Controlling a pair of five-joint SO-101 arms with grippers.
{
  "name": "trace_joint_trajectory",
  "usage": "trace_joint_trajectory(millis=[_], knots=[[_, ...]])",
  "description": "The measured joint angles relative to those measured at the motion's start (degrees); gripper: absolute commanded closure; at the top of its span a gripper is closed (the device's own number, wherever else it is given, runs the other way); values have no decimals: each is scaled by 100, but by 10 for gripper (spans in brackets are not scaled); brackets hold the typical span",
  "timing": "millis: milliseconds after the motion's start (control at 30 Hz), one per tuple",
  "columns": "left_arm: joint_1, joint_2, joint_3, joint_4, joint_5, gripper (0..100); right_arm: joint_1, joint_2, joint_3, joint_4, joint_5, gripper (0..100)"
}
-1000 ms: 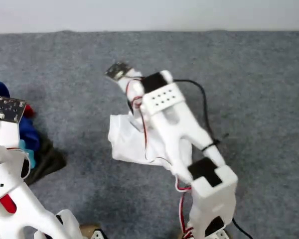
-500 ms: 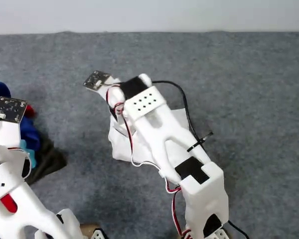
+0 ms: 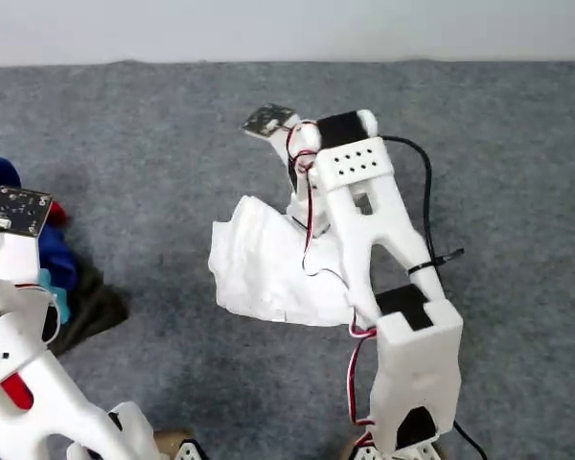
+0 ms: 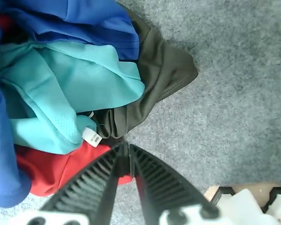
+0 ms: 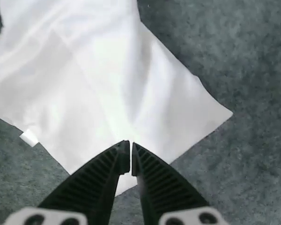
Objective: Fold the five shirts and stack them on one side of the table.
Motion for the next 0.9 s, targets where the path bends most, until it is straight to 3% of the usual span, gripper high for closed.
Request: trace_joint_trajectory(millis=[167, 500, 900], knots=[[0, 0, 0, 0, 0, 985, -316, 677, 0, -70, 18, 988], [0, 0, 0, 0, 0, 985, -2031, 1442, 0, -193, -466, 988], [0, 0, 0, 0, 0, 985, -2198, 1424, -413, 9, -484, 988]])
